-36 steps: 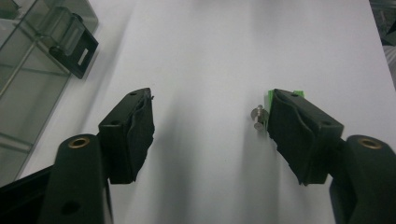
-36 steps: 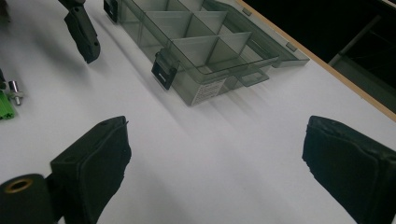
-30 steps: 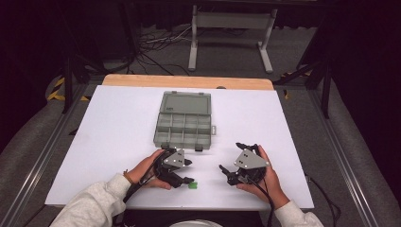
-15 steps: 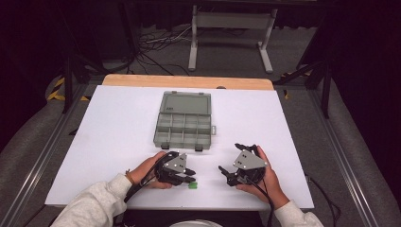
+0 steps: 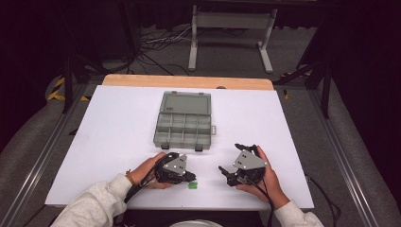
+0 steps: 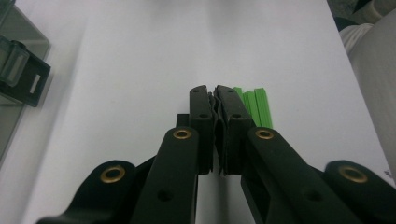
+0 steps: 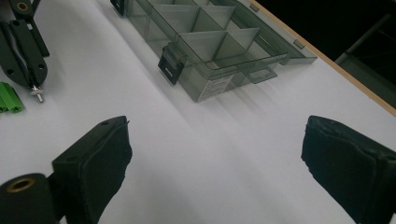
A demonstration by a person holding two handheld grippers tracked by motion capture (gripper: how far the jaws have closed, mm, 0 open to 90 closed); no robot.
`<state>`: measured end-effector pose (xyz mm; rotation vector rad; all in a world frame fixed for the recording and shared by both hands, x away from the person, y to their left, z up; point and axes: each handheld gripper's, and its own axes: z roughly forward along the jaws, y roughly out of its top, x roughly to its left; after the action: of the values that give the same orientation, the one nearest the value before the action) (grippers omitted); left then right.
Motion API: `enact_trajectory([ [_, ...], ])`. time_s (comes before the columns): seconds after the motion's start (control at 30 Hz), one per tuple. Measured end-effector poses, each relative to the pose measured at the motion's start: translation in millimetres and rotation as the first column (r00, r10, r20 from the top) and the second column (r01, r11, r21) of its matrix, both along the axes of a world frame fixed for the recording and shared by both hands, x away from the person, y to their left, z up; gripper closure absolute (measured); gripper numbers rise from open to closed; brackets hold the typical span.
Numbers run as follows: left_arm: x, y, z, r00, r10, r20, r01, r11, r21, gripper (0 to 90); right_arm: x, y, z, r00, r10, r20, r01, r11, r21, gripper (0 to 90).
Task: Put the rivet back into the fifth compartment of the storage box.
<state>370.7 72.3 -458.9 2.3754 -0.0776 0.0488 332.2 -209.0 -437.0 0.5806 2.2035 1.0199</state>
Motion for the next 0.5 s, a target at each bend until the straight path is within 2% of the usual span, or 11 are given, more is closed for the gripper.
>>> enact_trajectory([
  [0.2,1.3,3.3,3.0,0.9998,0.008,0.018,-0.008,0.9998,-0.019,86.5,0.4,-0.4,0.0,1.0000,-0.002,0.001,0.002,1.000,-0.002,8.8],
  [0.5,3.0,9.6,8.3,0.9982,0.050,0.033,-0.049,0.9981,-0.037,86.5,0.6,-0.6,0.0,1.0000,-0.003,0.002,0.003,1.000,-0.001,8.8],
])
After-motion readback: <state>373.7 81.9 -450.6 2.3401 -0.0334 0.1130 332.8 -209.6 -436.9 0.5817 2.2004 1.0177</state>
